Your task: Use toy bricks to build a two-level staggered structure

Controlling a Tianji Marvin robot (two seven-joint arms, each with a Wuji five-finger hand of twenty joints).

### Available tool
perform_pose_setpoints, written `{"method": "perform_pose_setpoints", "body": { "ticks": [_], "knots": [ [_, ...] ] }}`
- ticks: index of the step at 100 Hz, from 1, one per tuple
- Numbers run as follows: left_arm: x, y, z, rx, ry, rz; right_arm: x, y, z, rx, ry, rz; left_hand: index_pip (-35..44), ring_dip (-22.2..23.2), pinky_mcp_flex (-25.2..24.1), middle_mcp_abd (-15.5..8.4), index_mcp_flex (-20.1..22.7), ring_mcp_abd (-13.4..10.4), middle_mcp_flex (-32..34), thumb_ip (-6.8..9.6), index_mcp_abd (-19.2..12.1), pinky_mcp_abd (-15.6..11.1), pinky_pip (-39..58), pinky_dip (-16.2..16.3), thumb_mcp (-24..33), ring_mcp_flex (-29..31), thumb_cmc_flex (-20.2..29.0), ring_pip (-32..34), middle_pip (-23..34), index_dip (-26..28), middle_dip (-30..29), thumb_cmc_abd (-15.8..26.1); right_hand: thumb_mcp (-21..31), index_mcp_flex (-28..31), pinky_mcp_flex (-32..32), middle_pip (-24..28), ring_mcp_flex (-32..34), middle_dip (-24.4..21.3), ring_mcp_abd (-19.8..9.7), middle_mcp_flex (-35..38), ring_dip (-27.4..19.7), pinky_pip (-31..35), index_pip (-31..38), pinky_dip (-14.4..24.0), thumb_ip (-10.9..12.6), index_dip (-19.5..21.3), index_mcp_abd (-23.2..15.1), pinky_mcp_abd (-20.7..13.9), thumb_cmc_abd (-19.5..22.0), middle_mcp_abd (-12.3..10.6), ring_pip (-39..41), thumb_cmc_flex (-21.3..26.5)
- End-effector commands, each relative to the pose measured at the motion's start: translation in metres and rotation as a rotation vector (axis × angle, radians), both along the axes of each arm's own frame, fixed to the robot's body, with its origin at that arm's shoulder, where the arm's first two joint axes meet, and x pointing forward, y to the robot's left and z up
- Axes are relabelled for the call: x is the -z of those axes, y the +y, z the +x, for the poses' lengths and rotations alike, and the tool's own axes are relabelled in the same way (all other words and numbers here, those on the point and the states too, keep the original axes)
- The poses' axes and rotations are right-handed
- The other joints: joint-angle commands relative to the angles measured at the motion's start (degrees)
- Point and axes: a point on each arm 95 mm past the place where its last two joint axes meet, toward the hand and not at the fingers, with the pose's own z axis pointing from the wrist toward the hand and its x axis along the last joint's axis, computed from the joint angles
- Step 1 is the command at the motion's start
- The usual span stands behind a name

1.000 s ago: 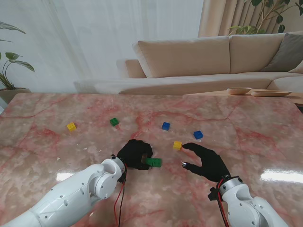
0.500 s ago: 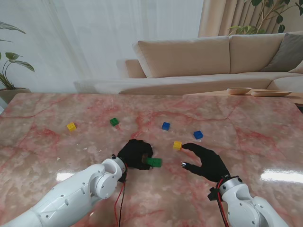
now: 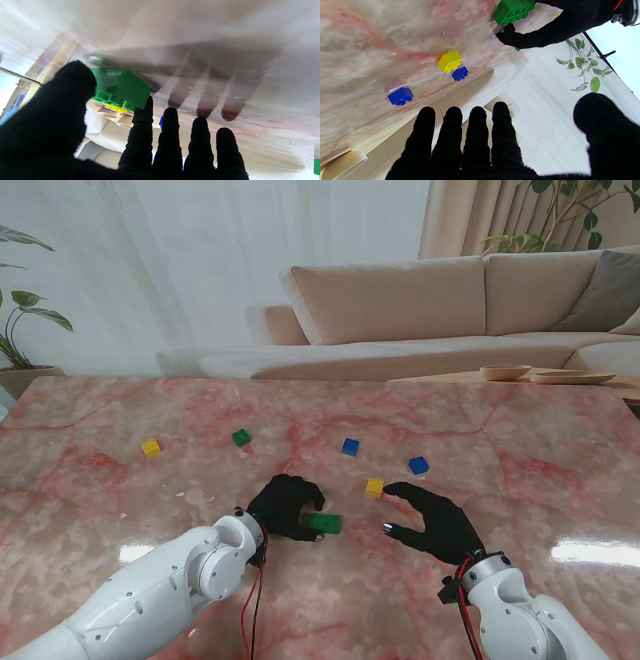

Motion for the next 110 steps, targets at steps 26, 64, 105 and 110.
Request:
{"method": "perform_pose_setpoints", "body": {
  "ticks": [26, 64, 105, 110],
  "knots": [
    [-0.007, 0.014, -0.012, -0.044, 0.020, -0.060, 0.003, 0.000, -0.001, 0.000, 0.012, -0.007, -18.9, -0.9, -1.2, 1.5, -0.6, 0.6, -3.8, 0.69, 7.0, -0.8, -9.3, 3.1, -6.1, -3.0, -3.0, -1.8, -1.5, -20.3, -1.6, -1.1, 0.9, 0.3, -0.1, 0.3, 1.1, 0.6, -1.4, 0.2, 1.0, 0.7, 0.5, -0.6, -3.0, 0.0, -0.3, -0.4, 0.3, -0.5, 0.0, 1.2],
    [-0.038, 0.043, -0.027, -0.168, 0.125, -0.364, -0.005, 0.003, 0.009, -0.009, -0.002, -0.023, -39.7, -11.3, 1.6, 1.1, -2.0, -4.9, -9.5, 7.35, 8.3, -8.3, -15.2, -10.0, -39.8, -6.5, 3.9, -8.2, -10.3, -36.6, -15.7, 18.1, 0.7, 0.4, 0.1, 0.4, 1.4, 0.6, -1.5, 0.4, 1.0, 0.7, 0.5, -0.7, -3.0, 0.1, -0.2, -0.5, 0.3, -0.6, 0.1, 1.0],
    [-0.047, 0.063, -0.061, -0.233, 0.129, -0.607, -0.013, 0.007, 0.021, -0.015, -0.001, -0.048, -40.8, -12.0, 2.5, 0.9, 1.8, -4.7, -8.5, 11.70, 7.9, -7.3, -9.3, -10.9, -41.8, -4.0, -0.1, -7.8, -8.1, -37.0, -15.1, 24.7, 0.5, 0.3, 0.2, 0.4, 1.7, 0.6, -1.6, 0.4, 1.1, 0.8, 0.5, -0.7, -2.9, 0.1, -0.2, -0.5, 0.4, -0.5, 0.1, 0.7],
    [-0.048, 0.065, -0.064, -0.238, 0.127, -0.621, -0.013, 0.007, 0.022, -0.015, 0.002, -0.052, -40.7, -12.0, 2.4, 0.9, 2.1, -4.6, -8.2, 11.85, 8.0, -7.2, -8.7, -10.9, -41.6, -3.8, 0.0, -7.8, -8.1, -36.9, -15.1, 24.6, 0.5, 0.3, 0.2, 0.4, 1.7, 0.6, -1.6, 0.3, 1.1, 0.8, 0.5, -0.7, -2.9, 0.1, -0.2, -0.5, 0.3, -0.5, 0.2, 0.8]
  ]
}}
